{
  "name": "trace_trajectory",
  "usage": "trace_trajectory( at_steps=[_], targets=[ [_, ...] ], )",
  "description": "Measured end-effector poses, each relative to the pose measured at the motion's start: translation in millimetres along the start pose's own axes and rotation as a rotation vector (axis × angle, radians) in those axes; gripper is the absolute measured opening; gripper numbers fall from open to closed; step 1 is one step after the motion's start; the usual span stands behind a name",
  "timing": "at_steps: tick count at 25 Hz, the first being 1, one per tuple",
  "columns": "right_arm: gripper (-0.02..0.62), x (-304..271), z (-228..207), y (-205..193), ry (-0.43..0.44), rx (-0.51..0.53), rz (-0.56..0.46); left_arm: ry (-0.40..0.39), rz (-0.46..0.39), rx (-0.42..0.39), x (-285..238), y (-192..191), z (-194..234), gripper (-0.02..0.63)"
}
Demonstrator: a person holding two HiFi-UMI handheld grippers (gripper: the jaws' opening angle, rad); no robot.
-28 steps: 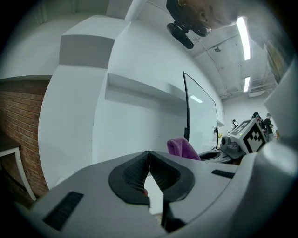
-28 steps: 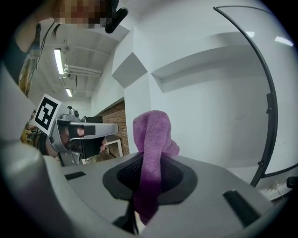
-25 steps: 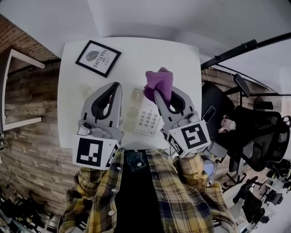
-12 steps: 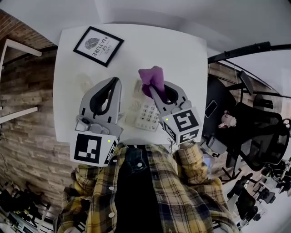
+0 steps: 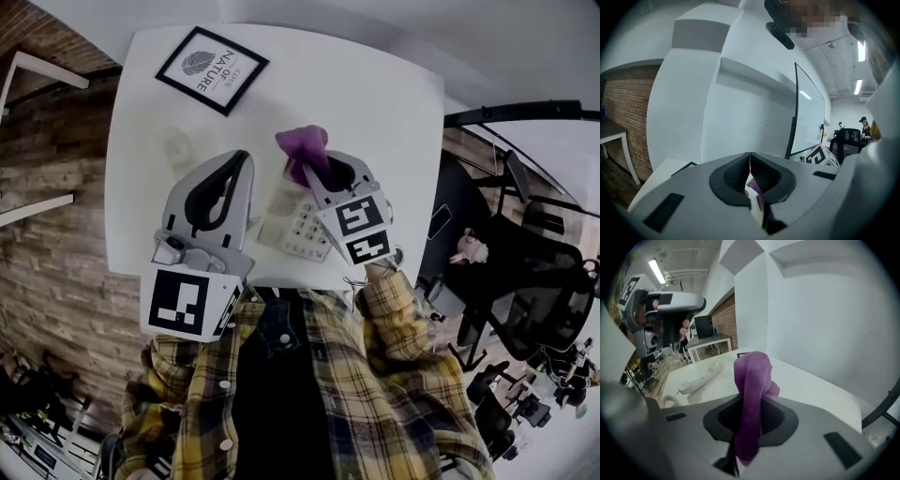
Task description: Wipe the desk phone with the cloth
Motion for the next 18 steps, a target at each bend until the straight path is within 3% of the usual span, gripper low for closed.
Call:
trace_trajectory(
  at_steps=[8,18],
  targets=[
    [0.072,-14,7,-13,0.023,-0.018,0.088,0.032,-0.012,0.009,11,0,6,0.017],
    [0.066,-11,38,-28,0.147,-0.08,0.13,0.057,-0.018,0.01,22,-4,12,0.017]
  ],
)
Point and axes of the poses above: the fingertips, and each gripper's own axes: x backward along the fingers, z to its left, y out of its top, the point moved 2 cm from there along x, backward along the fingers, and after that the axes turned 2 degrees about x, right-handed, at the moved point
